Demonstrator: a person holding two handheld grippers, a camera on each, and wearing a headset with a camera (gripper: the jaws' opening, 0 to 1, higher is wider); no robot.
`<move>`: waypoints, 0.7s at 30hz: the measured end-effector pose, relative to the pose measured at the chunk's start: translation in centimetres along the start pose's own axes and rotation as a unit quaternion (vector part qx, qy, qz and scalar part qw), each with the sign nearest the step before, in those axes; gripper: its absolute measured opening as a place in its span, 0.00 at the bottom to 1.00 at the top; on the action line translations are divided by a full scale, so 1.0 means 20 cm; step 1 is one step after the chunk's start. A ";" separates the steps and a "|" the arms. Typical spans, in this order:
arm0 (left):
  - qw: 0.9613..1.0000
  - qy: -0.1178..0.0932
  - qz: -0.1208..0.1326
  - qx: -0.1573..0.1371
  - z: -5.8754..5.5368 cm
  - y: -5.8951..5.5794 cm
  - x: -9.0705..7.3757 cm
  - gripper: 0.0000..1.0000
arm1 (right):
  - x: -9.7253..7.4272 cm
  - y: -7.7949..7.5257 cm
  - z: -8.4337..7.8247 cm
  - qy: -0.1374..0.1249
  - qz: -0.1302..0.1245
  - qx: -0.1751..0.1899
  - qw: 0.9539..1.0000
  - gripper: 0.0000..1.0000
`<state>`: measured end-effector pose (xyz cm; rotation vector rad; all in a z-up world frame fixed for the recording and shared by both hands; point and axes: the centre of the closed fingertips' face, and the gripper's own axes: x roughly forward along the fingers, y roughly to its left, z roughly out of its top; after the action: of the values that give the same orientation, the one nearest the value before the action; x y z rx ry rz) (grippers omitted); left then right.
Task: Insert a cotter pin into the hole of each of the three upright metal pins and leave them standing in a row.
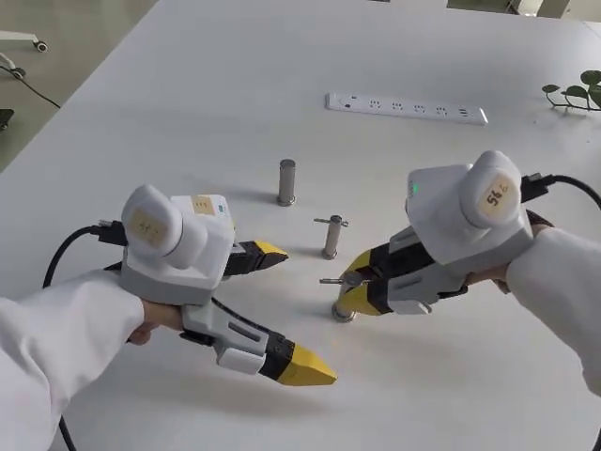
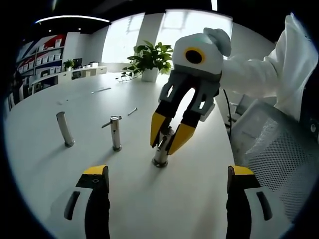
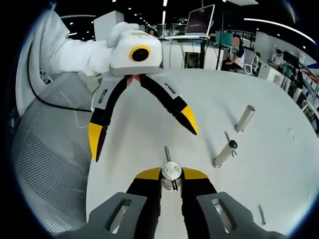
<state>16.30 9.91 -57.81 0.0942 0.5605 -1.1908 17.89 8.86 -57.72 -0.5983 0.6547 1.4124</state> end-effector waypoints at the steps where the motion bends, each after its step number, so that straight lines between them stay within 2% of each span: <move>1: 1.000 -0.002 -0.001 -0.004 0.00 0.00 0.00 0.95 | 0.00 0.00 0.00 -0.003 0.003 -0.001 1.000 0.09; 7: 1.000 -0.006 0.008 -0.006 0.00 0.00 -0.03 0.98 | -0.01 0.00 -0.01 -0.005 0.005 -0.016 1.000 0.08; 11: 1.000 -0.011 0.016 -0.008 0.02 0.01 -0.06 0.99 | -0.04 -0.03 -0.05 0.000 0.006 -0.028 1.000 0.08; 12: 1.000 -0.021 0.020 -0.011 0.04 0.01 -0.07 0.99 | -0.06 -0.06 -0.06 0.005 0.002 -0.035 0.999 0.08; 15: 0.999 -0.031 0.023 -0.017 0.07 0.01 -0.09 0.99 | -0.09 -0.13 -0.08 -0.001 -0.009 -0.019 1.000 0.08; 18: 0.999 -0.030 0.026 -0.016 0.06 0.01 -0.10 0.99 | -0.12 -0.20 -0.09 -0.015 -0.018 0.002 1.000 0.08; 21: 0.999 -0.019 0.028 -0.020 0.03 0.01 -0.11 0.99 | -0.13 -0.26 -0.12 -0.014 -0.025 0.009 1.000 0.08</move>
<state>16.12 11.52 -56.31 0.0522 0.5449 -1.1250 22.85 5.05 -57.49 -0.5772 0.6249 1.3643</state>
